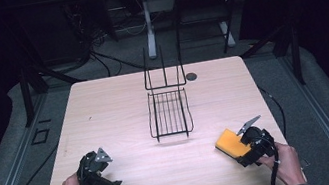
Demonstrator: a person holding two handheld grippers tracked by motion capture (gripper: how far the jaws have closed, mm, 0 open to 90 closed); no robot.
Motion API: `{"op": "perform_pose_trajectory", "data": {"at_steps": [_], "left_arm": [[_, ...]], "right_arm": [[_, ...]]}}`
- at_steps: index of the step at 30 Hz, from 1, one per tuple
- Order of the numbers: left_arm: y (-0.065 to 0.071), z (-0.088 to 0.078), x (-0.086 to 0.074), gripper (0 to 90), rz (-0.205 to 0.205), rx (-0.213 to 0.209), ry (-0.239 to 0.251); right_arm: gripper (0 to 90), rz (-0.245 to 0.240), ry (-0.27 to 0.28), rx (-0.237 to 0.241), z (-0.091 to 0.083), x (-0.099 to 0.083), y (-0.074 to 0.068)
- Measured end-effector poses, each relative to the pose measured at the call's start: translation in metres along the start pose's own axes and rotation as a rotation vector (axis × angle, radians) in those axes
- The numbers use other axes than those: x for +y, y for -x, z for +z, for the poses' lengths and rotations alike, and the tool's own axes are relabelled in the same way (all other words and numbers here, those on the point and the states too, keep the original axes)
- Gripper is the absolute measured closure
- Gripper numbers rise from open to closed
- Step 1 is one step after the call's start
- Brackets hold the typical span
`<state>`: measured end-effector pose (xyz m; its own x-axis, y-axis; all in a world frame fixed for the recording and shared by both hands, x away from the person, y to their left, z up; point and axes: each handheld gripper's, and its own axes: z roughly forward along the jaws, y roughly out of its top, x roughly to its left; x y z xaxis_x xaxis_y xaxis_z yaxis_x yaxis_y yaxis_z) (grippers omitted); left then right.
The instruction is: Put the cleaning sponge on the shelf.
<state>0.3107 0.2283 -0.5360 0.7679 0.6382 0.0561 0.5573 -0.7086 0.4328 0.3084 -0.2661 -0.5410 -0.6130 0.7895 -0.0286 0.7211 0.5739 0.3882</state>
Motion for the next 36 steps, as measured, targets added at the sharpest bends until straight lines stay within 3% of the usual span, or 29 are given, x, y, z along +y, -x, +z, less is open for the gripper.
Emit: {"op": "perform_pose_trajectory", "data": {"at_steps": [3,12,18,36], "left_arm": [[0.0,0.0,0.0,0.2,0.003,-0.003,0.001],[0.0,0.0,0.001,0.2,0.005,0.001,0.0],[0.0,-0.001,0.001,0.2,0.008,-0.001,0.002],[0.001,0.0,0.002,0.6,0.01,-0.006,-0.01]], "right_arm": [[18.9,0.009,-0.009,0.013,0.0,0.0,0.0],[23.7,0.003,-0.034,-0.007,0.003,0.001,-0.004],[25.6,0.027,0.004,0.011,-0.004,0.002,-0.005],[26.9,-0.023,0.036,-0.002,-0.015,0.004,-0.009]]}}
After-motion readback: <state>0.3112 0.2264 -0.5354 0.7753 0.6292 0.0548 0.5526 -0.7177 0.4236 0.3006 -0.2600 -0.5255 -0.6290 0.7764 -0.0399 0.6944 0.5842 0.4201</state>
